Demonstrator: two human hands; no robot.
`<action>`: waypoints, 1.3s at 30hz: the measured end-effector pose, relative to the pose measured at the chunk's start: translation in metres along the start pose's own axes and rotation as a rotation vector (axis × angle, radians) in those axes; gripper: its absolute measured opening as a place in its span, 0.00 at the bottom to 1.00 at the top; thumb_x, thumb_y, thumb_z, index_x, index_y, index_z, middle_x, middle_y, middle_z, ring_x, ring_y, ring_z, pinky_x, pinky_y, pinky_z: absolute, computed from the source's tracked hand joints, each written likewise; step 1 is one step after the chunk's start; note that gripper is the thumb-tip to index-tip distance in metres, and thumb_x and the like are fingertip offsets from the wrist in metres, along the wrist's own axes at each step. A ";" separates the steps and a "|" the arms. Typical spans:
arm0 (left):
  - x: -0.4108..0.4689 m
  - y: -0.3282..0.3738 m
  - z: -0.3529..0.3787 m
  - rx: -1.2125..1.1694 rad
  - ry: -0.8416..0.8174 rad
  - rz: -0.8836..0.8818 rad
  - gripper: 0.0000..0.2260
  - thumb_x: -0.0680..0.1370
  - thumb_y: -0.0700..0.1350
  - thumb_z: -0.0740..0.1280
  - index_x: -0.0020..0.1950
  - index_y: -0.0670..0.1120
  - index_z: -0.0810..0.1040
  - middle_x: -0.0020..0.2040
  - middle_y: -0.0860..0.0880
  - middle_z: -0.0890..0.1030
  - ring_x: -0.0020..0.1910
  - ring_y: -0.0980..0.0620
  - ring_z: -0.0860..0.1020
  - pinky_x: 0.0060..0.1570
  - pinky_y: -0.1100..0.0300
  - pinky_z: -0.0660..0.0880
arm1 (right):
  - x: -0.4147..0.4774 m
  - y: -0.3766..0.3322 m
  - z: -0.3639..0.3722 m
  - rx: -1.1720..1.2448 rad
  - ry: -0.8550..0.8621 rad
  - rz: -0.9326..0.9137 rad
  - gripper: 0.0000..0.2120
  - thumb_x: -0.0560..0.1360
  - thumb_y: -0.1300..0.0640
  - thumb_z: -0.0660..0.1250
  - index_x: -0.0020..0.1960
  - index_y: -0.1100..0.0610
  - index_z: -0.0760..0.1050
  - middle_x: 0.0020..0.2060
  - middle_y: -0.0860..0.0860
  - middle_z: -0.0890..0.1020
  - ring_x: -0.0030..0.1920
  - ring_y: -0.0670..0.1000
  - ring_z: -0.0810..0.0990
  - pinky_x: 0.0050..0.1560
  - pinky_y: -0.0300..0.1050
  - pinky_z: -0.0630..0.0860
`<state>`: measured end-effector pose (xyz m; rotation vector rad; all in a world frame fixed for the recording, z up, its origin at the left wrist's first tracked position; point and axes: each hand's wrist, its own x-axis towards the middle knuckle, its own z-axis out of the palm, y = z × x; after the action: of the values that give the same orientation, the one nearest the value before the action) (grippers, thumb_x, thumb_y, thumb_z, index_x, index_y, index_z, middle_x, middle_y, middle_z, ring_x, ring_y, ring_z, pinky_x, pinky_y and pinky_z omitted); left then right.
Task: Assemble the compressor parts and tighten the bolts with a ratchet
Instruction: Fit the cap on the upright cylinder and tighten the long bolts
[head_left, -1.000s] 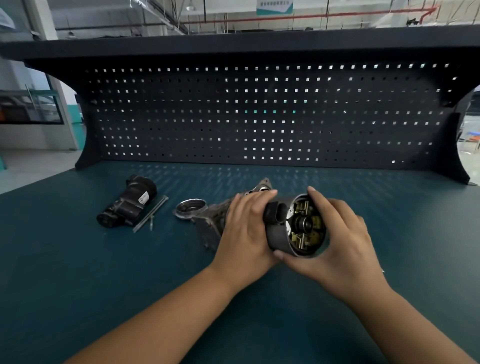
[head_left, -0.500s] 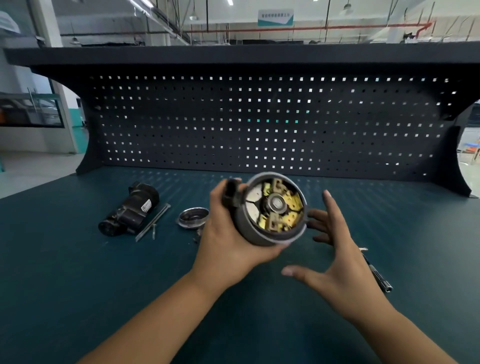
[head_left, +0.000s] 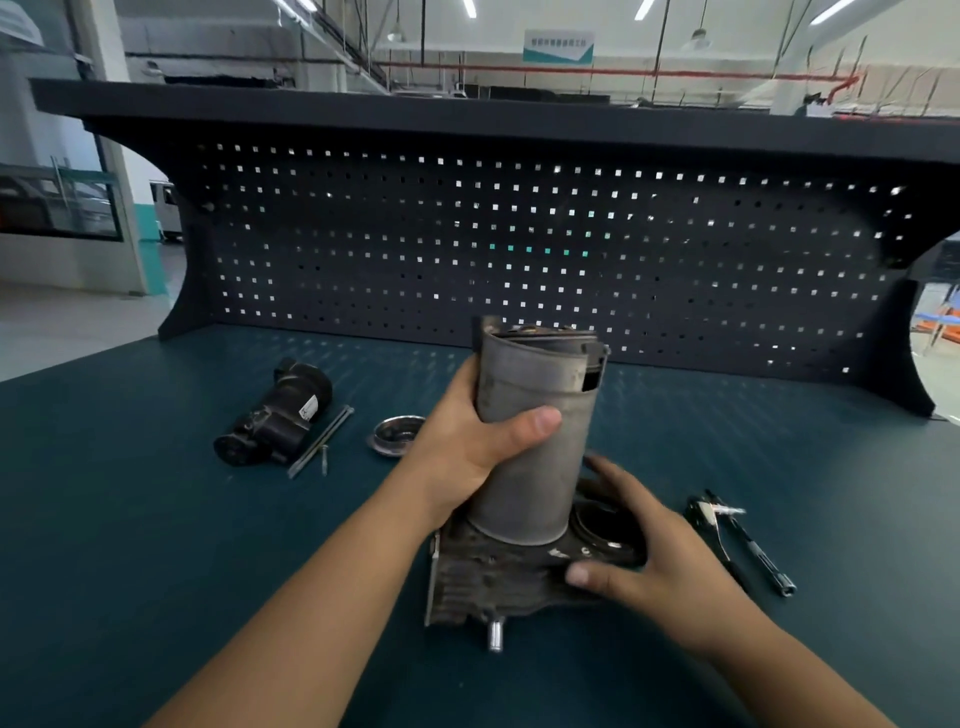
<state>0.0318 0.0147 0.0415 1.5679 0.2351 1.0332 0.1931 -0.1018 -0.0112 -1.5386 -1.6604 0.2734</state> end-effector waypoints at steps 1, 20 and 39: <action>0.000 -0.001 0.000 -0.014 -0.011 -0.003 0.43 0.50 0.62 0.79 0.61 0.50 0.70 0.52 0.53 0.83 0.53 0.53 0.80 0.48 0.62 0.76 | 0.001 -0.002 0.000 -0.041 -0.015 -0.009 0.40 0.57 0.33 0.75 0.64 0.37 0.61 0.60 0.43 0.76 0.62 0.41 0.73 0.63 0.38 0.68; 0.003 -0.062 -0.073 1.124 0.508 -0.242 0.17 0.76 0.38 0.62 0.65 0.47 0.73 0.64 0.44 0.73 0.61 0.48 0.72 0.58 0.59 0.69 | 0.031 -0.048 0.026 0.340 0.142 0.016 0.37 0.57 0.38 0.74 0.63 0.38 0.64 0.54 0.33 0.78 0.55 0.37 0.78 0.53 0.41 0.76; -0.004 -0.050 -0.078 0.834 0.762 0.011 0.09 0.77 0.47 0.65 0.49 0.42 0.71 0.44 0.49 0.74 0.40 0.52 0.73 0.37 0.64 0.66 | 0.017 -0.047 0.022 0.214 0.112 -0.021 0.35 0.63 0.37 0.68 0.67 0.35 0.58 0.55 0.29 0.75 0.55 0.34 0.75 0.51 0.30 0.73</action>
<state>-0.0071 0.0812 -0.0105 1.7977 1.3153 1.6305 0.1456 -0.0891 0.0129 -1.3516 -1.5081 0.3358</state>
